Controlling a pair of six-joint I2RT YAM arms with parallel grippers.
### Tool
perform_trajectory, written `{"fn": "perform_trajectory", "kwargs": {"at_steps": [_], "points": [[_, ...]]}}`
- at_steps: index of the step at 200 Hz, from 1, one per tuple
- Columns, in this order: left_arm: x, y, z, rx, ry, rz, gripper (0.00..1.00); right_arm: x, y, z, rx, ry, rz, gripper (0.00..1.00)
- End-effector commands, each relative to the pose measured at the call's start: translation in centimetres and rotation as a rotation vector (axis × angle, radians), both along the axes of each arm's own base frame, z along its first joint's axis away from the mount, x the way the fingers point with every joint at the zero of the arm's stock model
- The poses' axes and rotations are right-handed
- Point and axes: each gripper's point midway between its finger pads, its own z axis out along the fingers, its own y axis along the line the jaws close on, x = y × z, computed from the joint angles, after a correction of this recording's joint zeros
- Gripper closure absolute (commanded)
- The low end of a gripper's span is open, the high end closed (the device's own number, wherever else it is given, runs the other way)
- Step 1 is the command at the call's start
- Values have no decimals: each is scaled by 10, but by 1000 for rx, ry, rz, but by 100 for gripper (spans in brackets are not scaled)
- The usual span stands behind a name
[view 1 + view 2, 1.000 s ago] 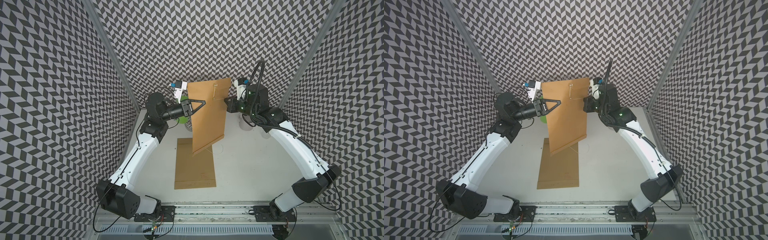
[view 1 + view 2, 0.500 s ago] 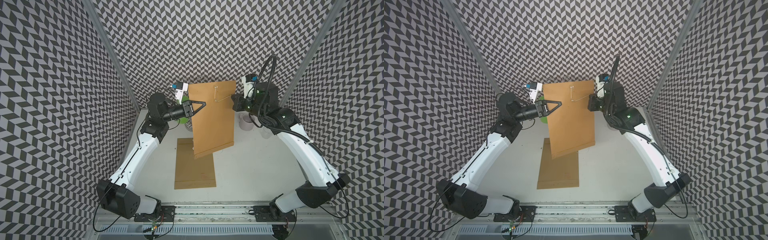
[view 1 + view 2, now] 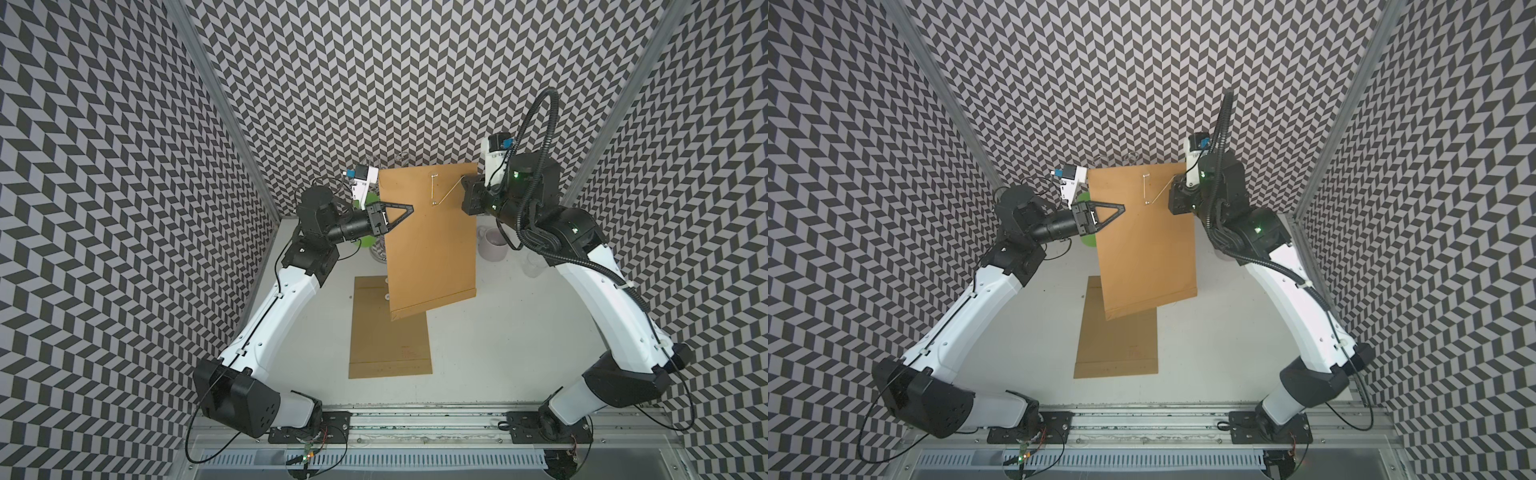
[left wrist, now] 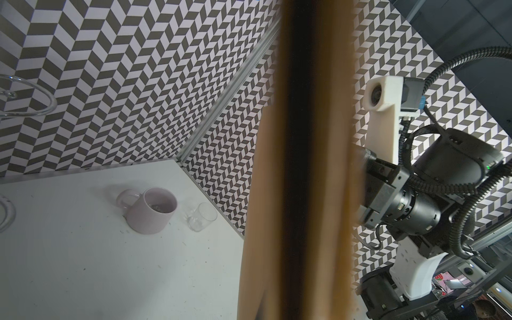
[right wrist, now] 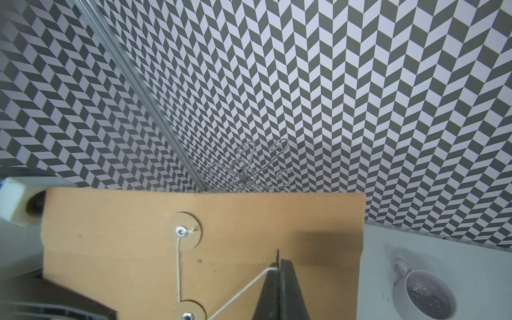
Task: Close the mouth of the file bag
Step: Close the file bag.
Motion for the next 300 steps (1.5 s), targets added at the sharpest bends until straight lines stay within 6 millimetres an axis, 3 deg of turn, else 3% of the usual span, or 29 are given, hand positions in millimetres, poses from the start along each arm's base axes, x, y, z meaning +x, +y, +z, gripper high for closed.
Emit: {"fn": "perform_trajectory", "kwargs": {"at_steps": [1, 59, 119, 170, 216, 256, 300], "points": [[-13, 3, 24, -22, -77, -20, 100, 8, -1, -5, -46, -11, -35, 100], [-14, 2, 33, -48, -84, -37, 100, 4, 7, -22, -100, 10, -36, 100], [-23, -4, 35, -89, -44, -97, 100, 11, 7, -12, -133, -46, -86, 100], [-34, -19, 15, -70, 5, -155, 100, 13, 6, -3, -159, -92, -133, 100], [-26, -19, -3, -38, 34, -132, 100, -2, 17, 8, -147, -122, -98, 100], [-11, -11, 7, -34, 18, -76, 100, -12, 18, 3, -145, -104, -74, 100], [-14, -16, 0, -24, 25, -88, 100, -12, 13, 16, -151, -133, -91, 100]]}}
